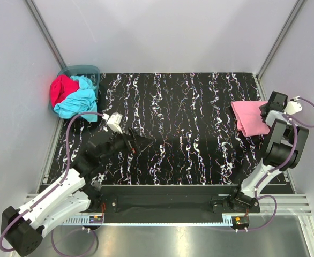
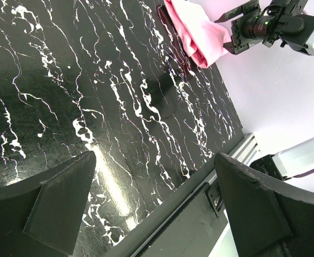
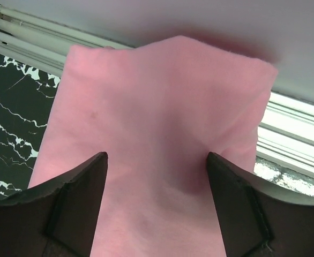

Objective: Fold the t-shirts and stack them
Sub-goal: Neatly place the folded tshirt to the corner, then reset both grippers

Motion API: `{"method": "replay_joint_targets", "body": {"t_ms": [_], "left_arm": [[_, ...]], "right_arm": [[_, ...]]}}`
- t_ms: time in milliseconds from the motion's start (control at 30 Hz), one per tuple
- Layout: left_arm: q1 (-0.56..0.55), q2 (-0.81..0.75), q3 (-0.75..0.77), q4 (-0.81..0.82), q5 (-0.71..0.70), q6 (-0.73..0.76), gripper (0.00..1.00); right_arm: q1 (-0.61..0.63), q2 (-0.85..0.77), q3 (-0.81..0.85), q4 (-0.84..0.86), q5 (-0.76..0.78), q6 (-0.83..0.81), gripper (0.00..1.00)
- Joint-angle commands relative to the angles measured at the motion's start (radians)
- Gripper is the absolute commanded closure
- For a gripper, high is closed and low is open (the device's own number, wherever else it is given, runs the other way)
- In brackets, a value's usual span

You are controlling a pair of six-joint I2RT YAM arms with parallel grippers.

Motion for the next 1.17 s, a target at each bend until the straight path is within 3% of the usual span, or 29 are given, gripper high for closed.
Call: {"method": "replay_joint_targets", "body": {"t_ms": [0,300,467,633,767,867,967,1133], "left_arm": [[0.006,-0.005,0.011,0.061,0.008,0.0,0.01],[0.006,-0.006,-0.01,0.094,0.003,-0.012,0.01],[0.006,0.007,-0.033,0.124,-0.001,-0.029,0.01],[0.006,0.073,-0.045,0.181,-0.04,-0.031,0.01],[0.006,0.139,-0.038,0.201,-0.098,-0.011,0.01],[0.006,0.172,-0.03,0.204,-0.118,0.012,0.01],[0.006,0.163,-0.054,0.199,-0.164,0.029,0.01],[0.006,0.152,-0.096,0.218,-0.238,0.056,0.01]], "right_arm": [[-0.002,-0.082,0.001,-0.029,-0.011,0.065,0.18],[0.003,-0.254,0.055,-0.199,-0.038,0.185,0.19],[0.045,-0.4,-0.023,-0.164,-0.199,0.232,0.18],[0.203,-0.44,-0.102,-0.008,-0.446,0.168,0.11],[0.453,-0.406,-0.089,0.011,-0.5,0.018,0.05],[0.541,-0.447,-0.169,0.11,-0.523,-0.001,0.03],[0.567,-0.509,-0.305,0.236,-0.56,-0.002,0.01],[0.601,-0.53,-0.399,0.267,-0.554,0.019,0.0]]}}
